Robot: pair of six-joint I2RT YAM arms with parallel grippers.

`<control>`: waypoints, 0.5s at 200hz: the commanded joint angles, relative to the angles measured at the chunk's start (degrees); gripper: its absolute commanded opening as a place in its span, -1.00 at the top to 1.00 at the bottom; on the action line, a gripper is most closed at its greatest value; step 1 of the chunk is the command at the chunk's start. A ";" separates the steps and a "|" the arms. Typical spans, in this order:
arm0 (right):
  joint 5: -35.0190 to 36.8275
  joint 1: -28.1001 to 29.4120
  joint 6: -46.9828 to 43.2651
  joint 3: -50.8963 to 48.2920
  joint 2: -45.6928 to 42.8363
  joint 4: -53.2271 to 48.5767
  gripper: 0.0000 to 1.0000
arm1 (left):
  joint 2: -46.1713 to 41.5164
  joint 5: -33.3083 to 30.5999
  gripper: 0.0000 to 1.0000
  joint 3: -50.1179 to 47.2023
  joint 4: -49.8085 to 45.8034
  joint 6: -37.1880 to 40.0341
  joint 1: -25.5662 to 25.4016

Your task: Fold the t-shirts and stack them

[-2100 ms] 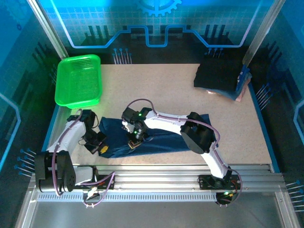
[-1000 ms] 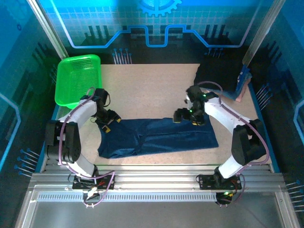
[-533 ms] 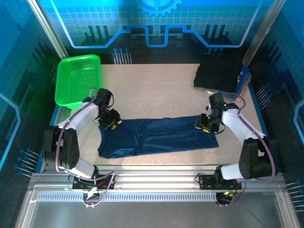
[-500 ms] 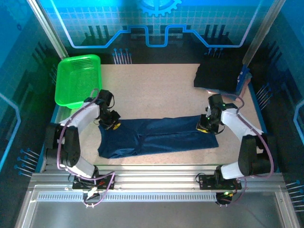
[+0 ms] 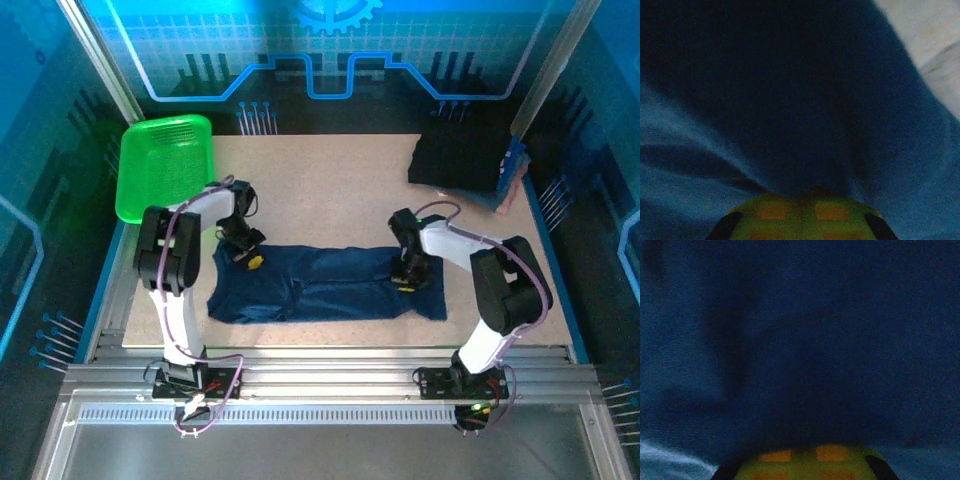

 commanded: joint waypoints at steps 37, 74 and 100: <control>-10.07 14.99 6.03 6.51 11.39 -2.03 1.00 | 24.40 -3.13 1.00 36.96 3.03 7.10 -1.02; -20.04 22.29 8.10 17.37 20.67 1.40 1.00 | 43.71 6.57 1.00 68.34 1.90 4.57 -1.67; -28.09 25.63 11.08 26.38 27.34 3.83 1.00 | 48.67 11.03 1.00 73.40 11.65 -1.52 -1.90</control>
